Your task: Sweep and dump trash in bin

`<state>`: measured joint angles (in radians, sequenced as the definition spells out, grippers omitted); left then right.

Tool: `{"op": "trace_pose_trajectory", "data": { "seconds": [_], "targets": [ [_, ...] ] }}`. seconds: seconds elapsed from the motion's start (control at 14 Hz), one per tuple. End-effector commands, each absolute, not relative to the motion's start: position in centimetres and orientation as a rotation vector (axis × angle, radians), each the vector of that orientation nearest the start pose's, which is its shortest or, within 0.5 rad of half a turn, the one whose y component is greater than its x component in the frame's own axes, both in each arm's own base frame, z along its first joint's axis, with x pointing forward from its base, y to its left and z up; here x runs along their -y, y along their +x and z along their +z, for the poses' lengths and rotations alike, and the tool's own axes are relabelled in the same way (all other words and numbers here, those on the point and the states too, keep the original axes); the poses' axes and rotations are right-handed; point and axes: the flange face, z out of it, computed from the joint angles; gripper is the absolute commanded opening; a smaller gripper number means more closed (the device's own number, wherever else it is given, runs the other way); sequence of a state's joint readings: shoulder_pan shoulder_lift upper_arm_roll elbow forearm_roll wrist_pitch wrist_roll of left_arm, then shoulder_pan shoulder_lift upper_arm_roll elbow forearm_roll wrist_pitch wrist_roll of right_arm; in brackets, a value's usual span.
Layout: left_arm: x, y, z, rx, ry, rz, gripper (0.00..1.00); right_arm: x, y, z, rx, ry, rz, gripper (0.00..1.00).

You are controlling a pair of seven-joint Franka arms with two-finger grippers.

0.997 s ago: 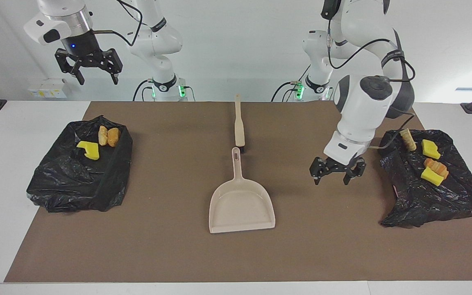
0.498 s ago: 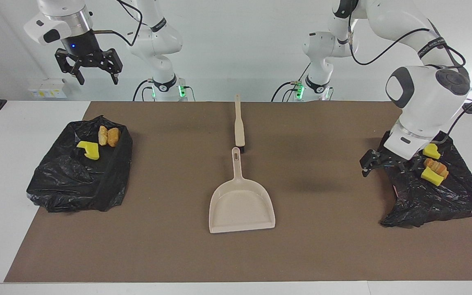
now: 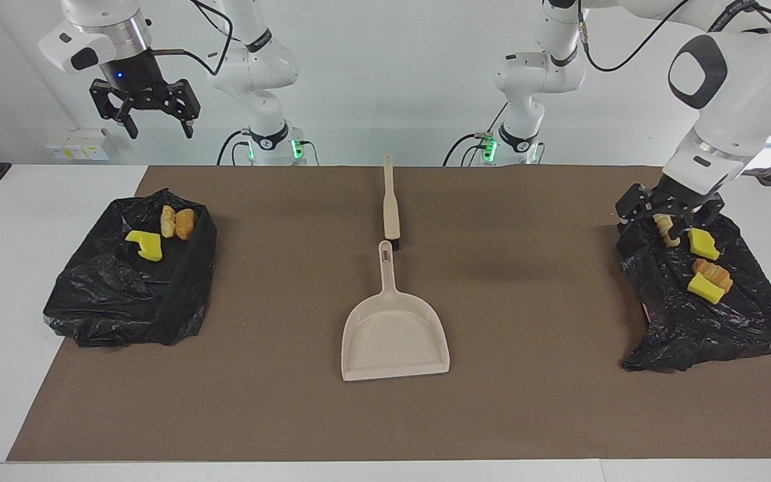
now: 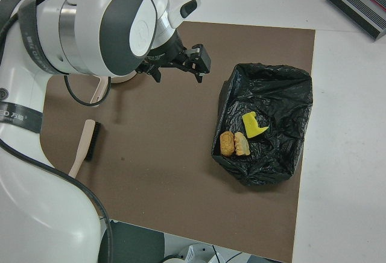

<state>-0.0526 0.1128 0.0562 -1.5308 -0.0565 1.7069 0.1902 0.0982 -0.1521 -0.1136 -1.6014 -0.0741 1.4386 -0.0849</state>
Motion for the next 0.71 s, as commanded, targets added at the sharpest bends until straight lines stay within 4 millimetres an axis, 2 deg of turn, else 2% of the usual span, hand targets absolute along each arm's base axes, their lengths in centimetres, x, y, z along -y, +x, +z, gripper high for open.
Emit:
{"op": "trace_pose_trajectory", "data": {
  "seconds": [0.0, 0.14, 0.28, 0.64],
  "targets": [
    [-0.1, 57.7, 60.9, -0.328, -3.175, -0.052, 1.0, 2.3, 49.0, 67.8, 0.104, -3.195, 0.006, 1.0],
    [0.0, 56.3, 60.2, -0.334, -3.178, -0.035, 1.0, 2.3, 49.0, 67.8, 0.104, -3.195, 0.006, 1.0],
    [0.2, 55.6, 60.3, -0.344, -3.165, -0.032, 1.0, 2.3, 49.0, 67.8, 0.104, -3.195, 0.006, 1.0],
    [0.5, 54.3, 63.3, -0.356, -3.121, -0.024, 1.0, 2.3, 49.0, 67.8, 0.104, -3.195, 0.006, 1.0]
  ]
}}
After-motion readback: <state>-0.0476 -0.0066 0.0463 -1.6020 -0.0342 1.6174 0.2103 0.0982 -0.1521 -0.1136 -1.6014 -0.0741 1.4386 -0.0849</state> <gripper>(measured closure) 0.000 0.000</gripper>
